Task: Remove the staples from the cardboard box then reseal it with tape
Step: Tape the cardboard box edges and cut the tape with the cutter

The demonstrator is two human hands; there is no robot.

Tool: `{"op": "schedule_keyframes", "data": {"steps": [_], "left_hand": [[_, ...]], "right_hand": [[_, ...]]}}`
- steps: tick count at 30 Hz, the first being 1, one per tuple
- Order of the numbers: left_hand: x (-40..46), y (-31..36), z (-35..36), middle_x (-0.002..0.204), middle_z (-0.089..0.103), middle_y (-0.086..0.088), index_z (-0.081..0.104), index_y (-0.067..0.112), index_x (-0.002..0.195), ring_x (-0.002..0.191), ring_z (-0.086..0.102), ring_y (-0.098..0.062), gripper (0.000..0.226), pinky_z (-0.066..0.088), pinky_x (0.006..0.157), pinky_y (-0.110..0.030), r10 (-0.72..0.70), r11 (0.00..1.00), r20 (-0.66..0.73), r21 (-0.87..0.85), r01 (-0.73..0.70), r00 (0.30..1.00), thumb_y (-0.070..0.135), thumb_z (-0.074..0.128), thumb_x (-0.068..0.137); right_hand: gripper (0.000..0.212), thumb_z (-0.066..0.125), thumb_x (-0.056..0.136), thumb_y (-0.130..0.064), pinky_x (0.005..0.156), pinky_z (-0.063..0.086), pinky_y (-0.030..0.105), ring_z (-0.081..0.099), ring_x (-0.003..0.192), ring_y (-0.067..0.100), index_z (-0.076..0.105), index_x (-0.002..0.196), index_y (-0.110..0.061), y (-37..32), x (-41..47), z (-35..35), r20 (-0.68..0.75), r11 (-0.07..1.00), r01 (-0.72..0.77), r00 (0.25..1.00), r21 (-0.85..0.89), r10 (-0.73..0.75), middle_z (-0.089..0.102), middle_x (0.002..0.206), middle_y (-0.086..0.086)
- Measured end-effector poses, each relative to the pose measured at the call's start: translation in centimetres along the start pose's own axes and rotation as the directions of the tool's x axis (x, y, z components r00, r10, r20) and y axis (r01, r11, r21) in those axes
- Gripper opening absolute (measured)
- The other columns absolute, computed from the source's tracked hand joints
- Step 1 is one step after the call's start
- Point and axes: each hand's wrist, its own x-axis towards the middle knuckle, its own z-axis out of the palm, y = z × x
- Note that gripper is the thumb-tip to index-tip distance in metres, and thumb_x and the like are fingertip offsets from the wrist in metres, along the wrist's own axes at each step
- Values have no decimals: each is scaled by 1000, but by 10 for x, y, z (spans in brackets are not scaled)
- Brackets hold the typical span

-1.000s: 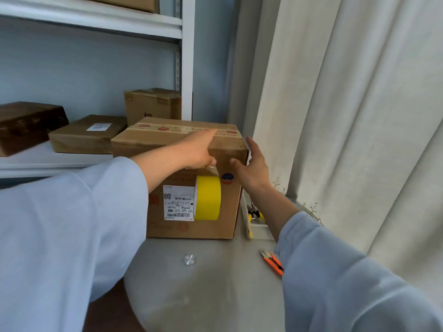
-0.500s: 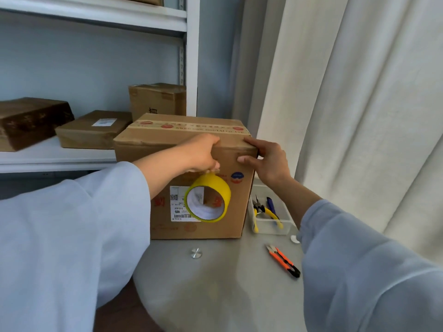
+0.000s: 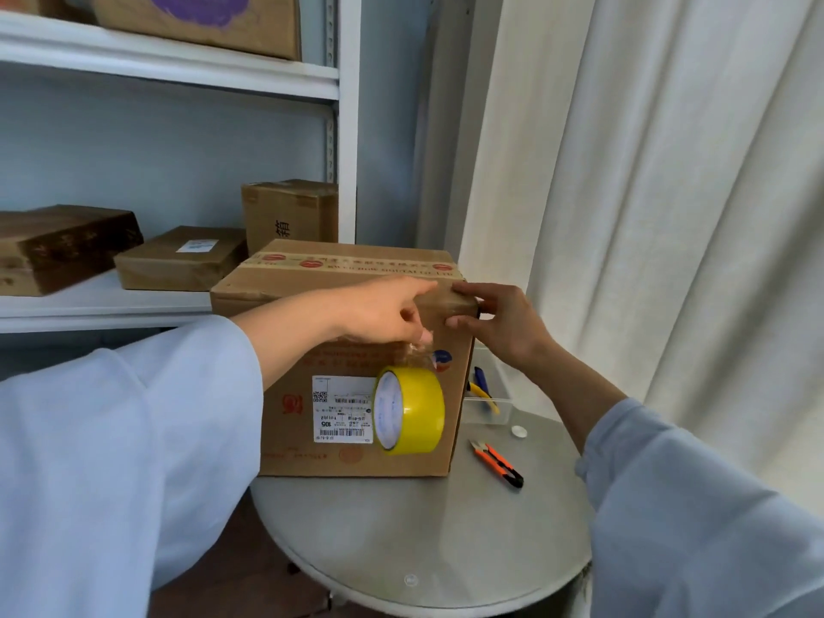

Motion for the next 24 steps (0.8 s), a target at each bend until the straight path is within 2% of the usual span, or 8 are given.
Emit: {"op": "schedule_keyframes", "data": {"steps": [3,6,9,11,14,19,22,24], "left_hand": [[-4,16,1,87,69,1,20,22,150,88,67,-14,76,48,95,-28,102,994,-28,-44,-103,994,9,63,88],[-1,29,-2,86,71,0,34,21,146,87,68,-13,70,49,91,-24,163,983,-135,-61,-173,977,7,66,86],[4,37,-6,84,70,5,43,21,140,82,65,-4,63,48,88,-20,190,976,-207,-64,-207,960,7,68,84],[7,40,-10,85,68,9,48,23,135,83,64,-1,57,48,86,-19,199,976,-247,-33,-213,949,10,69,84],[9,42,-12,85,69,8,59,19,124,84,65,-5,43,51,84,-22,173,984,-261,10,-177,950,12,70,83],[12,43,-10,78,70,9,75,19,89,73,65,-2,11,55,80,-28,135,986,-389,144,-85,911,17,75,79],[14,44,-8,78,69,10,74,20,85,76,64,-3,5,54,80,-29,147,983,-400,163,-88,905,17,73,81],[17,43,-6,81,66,10,72,22,86,82,62,-7,6,52,80,-30,162,979,-411,180,-94,897,17,70,84]], "right_hand": [[49,67,86,-24,95,49,38,58,112,15,55,133,-24,-16,-15,-16,-171,998,51,984,-39,-57,60,128,-2],[18,57,92,-20,66,50,26,63,72,7,72,102,-19,-33,-35,-29,-336,970,111,941,219,-32,72,89,0],[33,51,96,-41,53,46,16,63,62,8,73,82,-20,-39,-51,-36,-135,923,37,991,383,17,74,77,4],[34,54,90,-47,59,53,18,67,71,9,74,82,-20,-38,-59,-35,-25,908,1,1000,420,11,75,80,2],[14,67,86,-28,77,55,26,66,77,7,73,83,-15,-30,-61,-29,68,872,-48,998,487,17,72,80,0],[9,66,89,-16,75,49,22,60,75,5,69,80,-18,-30,-58,-19,129,840,-105,991,533,43,67,78,-4],[9,64,90,-21,71,48,24,58,77,10,64,92,-13,-35,-58,-17,178,822,-185,979,539,103,62,82,-1],[27,63,89,-30,71,50,26,59,82,14,58,107,-10,-38,-60,-15,259,755,-276,955,595,145,60,88,1]]}}
